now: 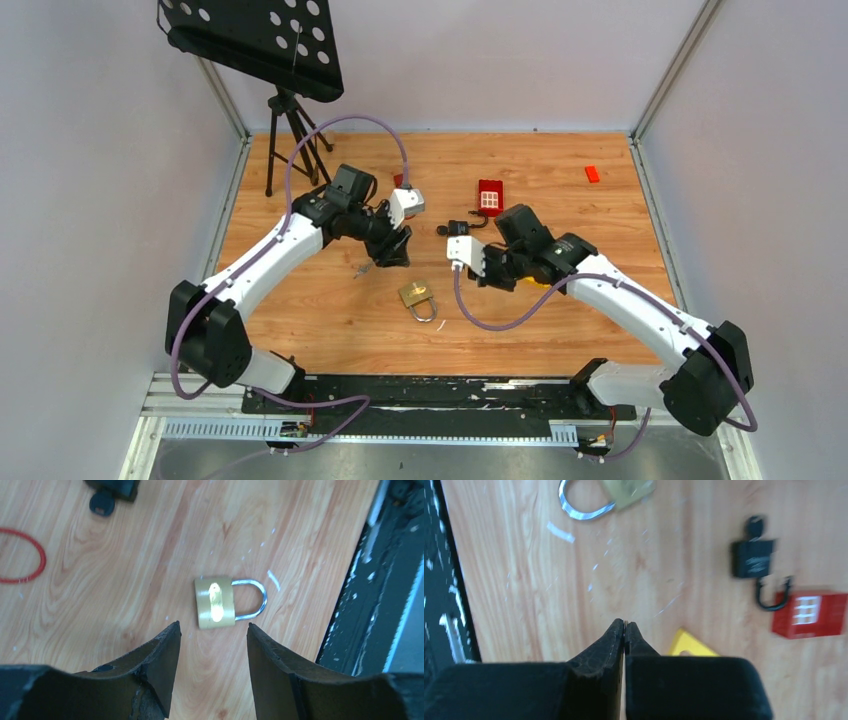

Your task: Unlock with the key

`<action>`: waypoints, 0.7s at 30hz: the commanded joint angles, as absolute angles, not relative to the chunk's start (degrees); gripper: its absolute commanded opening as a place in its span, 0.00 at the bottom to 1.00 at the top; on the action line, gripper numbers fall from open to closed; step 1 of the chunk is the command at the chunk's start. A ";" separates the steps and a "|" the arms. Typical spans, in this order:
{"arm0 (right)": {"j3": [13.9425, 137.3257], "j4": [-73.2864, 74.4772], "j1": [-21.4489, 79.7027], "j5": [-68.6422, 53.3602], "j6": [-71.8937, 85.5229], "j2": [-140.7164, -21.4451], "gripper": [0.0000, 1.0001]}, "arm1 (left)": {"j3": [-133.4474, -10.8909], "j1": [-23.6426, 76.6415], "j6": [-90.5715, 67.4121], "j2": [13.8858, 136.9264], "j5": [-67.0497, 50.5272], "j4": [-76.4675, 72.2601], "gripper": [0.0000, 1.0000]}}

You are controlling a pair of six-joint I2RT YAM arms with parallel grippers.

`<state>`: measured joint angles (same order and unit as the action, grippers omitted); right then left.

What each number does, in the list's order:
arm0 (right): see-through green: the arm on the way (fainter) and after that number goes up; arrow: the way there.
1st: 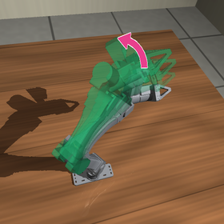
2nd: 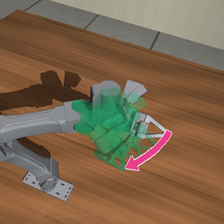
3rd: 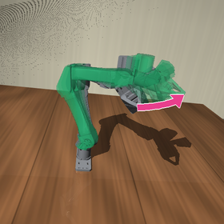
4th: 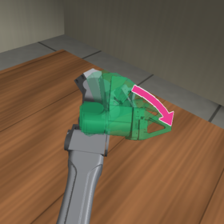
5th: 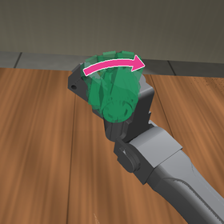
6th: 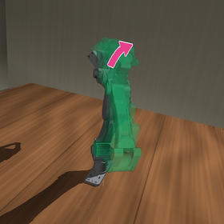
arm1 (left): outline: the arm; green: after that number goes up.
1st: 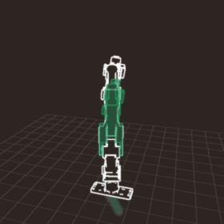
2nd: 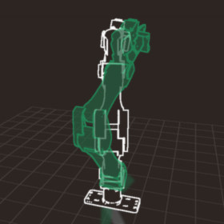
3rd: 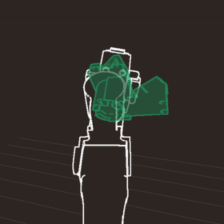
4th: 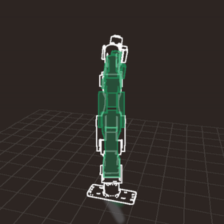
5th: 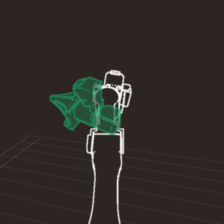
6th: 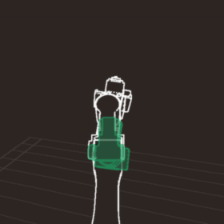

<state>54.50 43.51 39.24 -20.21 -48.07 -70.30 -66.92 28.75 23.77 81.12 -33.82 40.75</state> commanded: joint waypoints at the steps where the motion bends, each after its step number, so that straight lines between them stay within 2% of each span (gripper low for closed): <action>1: 62.91 36.82 39.38 -23.80 -42.01 -70.73 0.00 | -72.73 28.92 18.03 83.66 -45.71 35.89 0.59; 7: 72.91 34.42 39.09 -26.75 -36.72 -73.99 0.00 | -73.64 30.26 12.26 83.94 -52.01 27.49 0.59; 14: 80.90 33.35 37.01 -28.10 -23.69 -79.37 0.00 | -66.18 33.88 11.06 76.87 -36.04 13.29 0.59; 21: 82.96 31.86 32.87 -33.44 -14.47 -82.07 0.00 | -61.87 34.44 9.23 75.35 -29.55 3.04 0.59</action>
